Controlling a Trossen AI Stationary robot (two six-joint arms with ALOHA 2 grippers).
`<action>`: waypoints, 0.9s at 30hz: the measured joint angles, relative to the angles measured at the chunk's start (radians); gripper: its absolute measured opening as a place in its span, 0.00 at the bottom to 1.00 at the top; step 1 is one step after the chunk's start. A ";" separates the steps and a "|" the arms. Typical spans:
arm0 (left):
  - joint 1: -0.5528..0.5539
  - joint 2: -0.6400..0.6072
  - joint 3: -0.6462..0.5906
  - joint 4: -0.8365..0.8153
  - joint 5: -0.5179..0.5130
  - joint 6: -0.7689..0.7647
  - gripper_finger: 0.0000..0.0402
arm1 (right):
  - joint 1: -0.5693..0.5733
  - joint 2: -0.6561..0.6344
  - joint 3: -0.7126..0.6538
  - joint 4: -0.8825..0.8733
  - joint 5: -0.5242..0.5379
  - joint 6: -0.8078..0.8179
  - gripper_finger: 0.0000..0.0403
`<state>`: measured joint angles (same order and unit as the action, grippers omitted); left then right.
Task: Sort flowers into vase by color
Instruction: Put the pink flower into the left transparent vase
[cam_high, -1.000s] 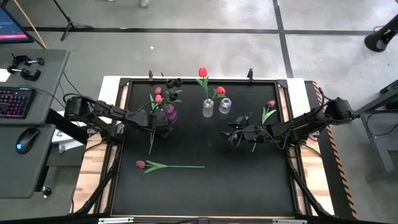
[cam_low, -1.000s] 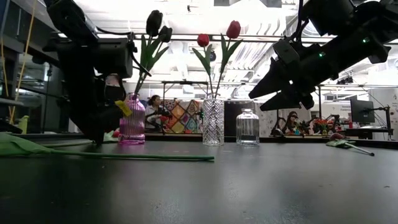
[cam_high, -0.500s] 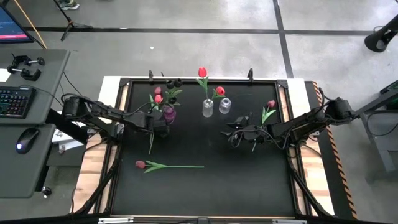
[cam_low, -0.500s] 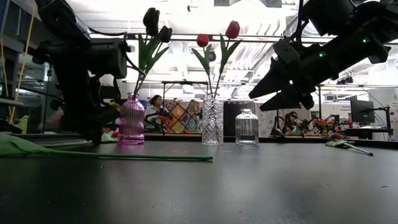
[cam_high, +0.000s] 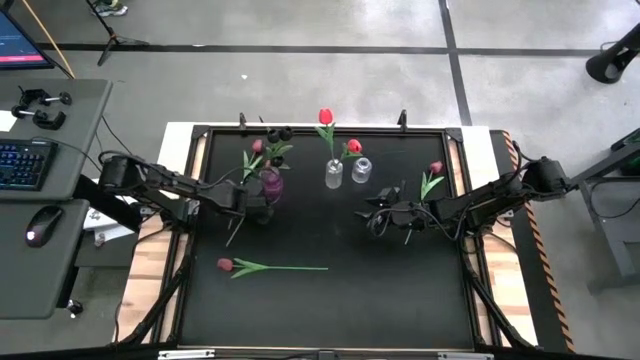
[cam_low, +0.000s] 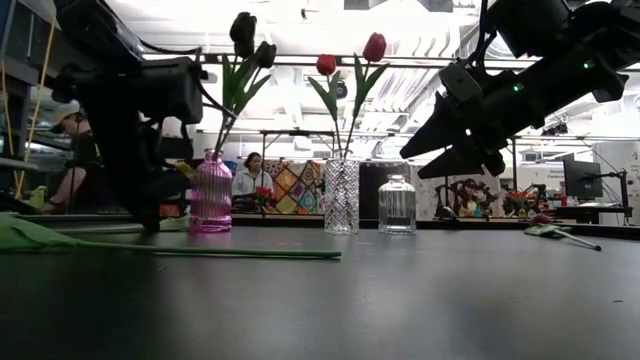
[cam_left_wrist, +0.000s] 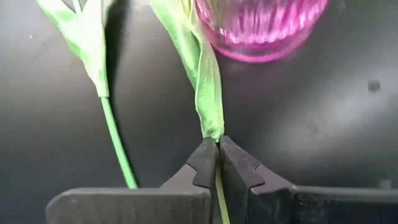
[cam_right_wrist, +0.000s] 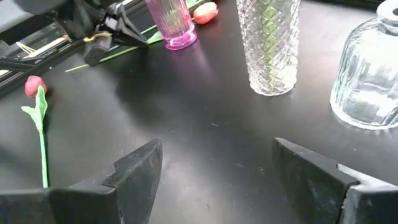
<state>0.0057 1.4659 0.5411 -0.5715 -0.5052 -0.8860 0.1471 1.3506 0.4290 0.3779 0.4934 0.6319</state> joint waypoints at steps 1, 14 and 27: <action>-0.014 -0.015 -0.002 -0.011 0.003 -0.003 0.01 | 0.000 0.000 0.000 0.000 0.000 0.000 0.71; -0.126 -0.271 -0.004 -0.291 -0.072 -0.161 0.00 | 0.001 0.000 0.000 0.000 0.000 0.000 0.71; -0.131 -0.403 -0.001 -0.324 -0.371 -0.203 0.00 | 0.001 0.000 0.000 0.000 0.000 0.000 0.71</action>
<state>-0.1257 1.0626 0.5396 -0.8958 -0.8765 -1.0885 0.1478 1.3506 0.4290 0.3782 0.4938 0.6323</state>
